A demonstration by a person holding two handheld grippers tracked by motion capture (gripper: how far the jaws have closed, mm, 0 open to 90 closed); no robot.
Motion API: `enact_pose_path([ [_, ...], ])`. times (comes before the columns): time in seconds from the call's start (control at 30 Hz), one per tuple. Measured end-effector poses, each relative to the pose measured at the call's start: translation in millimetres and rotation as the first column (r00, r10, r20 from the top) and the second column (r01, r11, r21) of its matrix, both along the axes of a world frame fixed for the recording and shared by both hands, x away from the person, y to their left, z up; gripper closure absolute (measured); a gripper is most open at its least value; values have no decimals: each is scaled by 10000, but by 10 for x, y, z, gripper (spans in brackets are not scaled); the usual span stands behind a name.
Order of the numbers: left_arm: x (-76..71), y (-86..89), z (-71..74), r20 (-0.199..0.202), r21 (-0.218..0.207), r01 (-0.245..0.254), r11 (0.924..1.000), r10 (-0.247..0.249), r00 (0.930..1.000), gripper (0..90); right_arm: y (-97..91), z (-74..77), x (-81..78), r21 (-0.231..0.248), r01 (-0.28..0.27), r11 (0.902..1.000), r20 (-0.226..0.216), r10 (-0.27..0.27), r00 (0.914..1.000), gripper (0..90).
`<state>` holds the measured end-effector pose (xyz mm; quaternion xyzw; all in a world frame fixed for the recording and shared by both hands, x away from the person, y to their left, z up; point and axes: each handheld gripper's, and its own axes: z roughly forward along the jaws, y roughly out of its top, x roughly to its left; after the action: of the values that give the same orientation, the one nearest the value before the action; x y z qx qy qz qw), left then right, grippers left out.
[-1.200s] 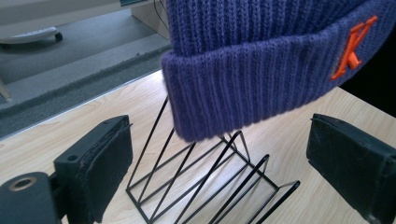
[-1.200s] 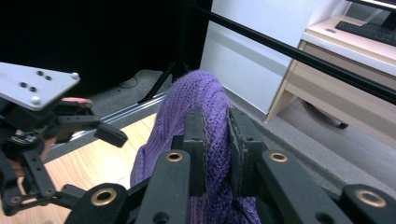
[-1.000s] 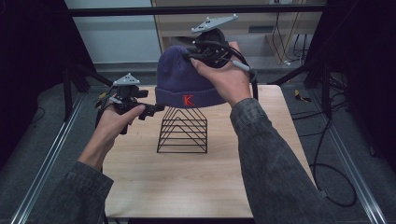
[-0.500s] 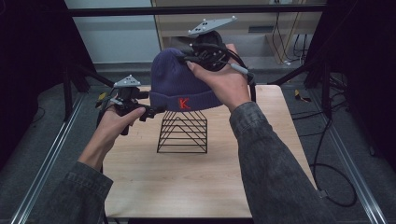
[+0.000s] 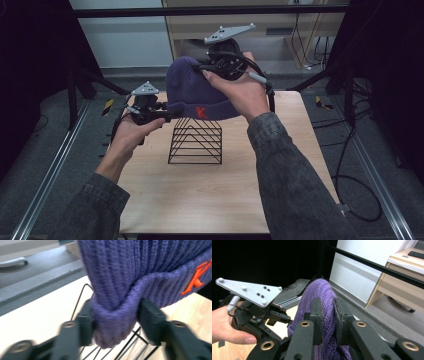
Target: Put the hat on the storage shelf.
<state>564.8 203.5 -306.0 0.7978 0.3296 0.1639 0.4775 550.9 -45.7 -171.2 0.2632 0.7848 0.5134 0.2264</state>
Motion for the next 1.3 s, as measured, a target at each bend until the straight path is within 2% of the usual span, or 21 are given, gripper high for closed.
enact_pose_path([
  [0.07, -13, -16, 6, 19, 90, -128, 9999, 128, 9999, 625, -22, -20, 20, -15, 74, 10000, -76, -74, 9999, 788],
  [0.17, -45, -20, 30, 101, 287, -145, 9995, 143, 9998, 664, -62, -39, 56, 12, 200, 9998, -135, -200, 9997, 787],
  [0.4, -128, 10, 132, 455, 564, -320, 9979, 294, 9985, 679, -155, -79, 160, 41, 610, 9981, -246, -609, 9978, 786],
  [0.6, -151, 47, 165, 599, 734, -433, 9964, 389, 9974, 678, -167, -118, 201, 36, 707, 9975, -331, -706, 9970, 784],
  [0.9, -169, 120, 66, 459, 938, -451, 9946, 410, 9981, 674, -123, -254, 238, -104, 697, 9975, -598, -702, 9957, 781],
  [1.3, -173, 192, -85, 155, 988, -442, 9941, 429, 9990, 671, -88, -470, 283, -282, 656, 9974, -983, -680, 9928, 778],
])
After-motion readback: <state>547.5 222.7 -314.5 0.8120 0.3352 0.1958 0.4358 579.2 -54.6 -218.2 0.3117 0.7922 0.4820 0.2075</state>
